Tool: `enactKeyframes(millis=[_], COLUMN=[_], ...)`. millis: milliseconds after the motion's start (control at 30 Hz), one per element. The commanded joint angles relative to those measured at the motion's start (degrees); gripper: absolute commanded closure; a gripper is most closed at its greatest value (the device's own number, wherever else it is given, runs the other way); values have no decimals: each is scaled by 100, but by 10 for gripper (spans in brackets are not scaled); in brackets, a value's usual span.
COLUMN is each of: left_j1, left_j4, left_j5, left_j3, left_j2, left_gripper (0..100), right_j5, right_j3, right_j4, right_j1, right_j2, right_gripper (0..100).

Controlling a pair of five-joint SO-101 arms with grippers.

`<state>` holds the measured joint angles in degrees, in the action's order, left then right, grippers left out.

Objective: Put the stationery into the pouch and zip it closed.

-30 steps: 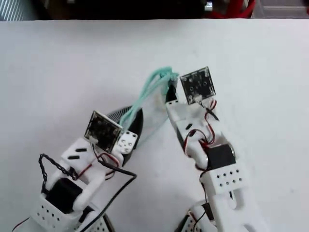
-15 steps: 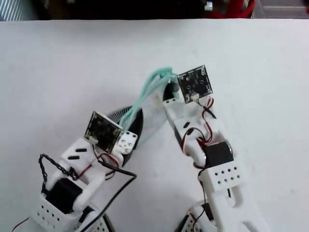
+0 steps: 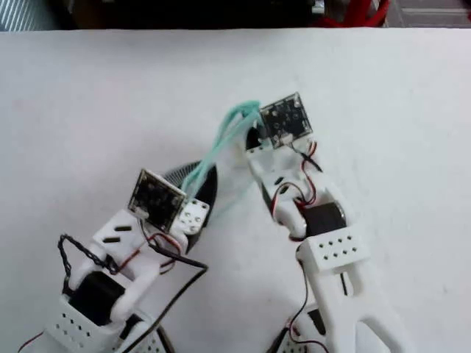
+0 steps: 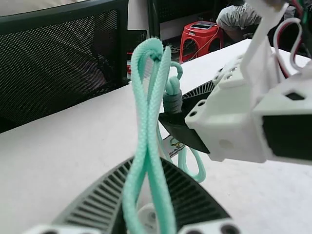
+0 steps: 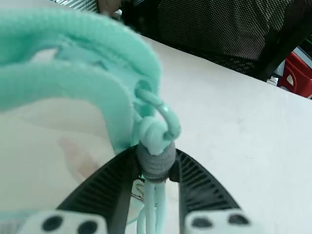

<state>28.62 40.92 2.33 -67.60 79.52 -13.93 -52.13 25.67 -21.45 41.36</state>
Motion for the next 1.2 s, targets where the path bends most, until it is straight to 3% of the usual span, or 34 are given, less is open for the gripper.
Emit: enactKeyframes(millis=[0, 200, 367, 600, 833, 1000, 1167], left_j1=[-13, -22, 4, -48, 207, 664, 549], left_j4=[88, 88, 88, 273, 70, -237, -475], left_j5=[-70, -88, -97, -1187, -958, -958, -967], left_j3=[-105, -97, -18, 97, 97, 97, -105], left_j2=[4, -4, -22, -22, -22, -22, -31], left_gripper=[976, 976, 970, 735, 744, 745, 745], right_j5=[-176, -167, -167, -211, -185, -211, -229], right_j3=[211, 0, -273, -316, -79, 905, 1811], right_j4=[-101, -338, -295, -198, -119, 602, 1235], right_j1=[127, 848, 875, 391, 338, 338, 356], right_j2=[163, 875, 1868, 2264, 2123, 2114, 1842], right_gripper=[980, 980, 980, 981, 981, 981, 981])
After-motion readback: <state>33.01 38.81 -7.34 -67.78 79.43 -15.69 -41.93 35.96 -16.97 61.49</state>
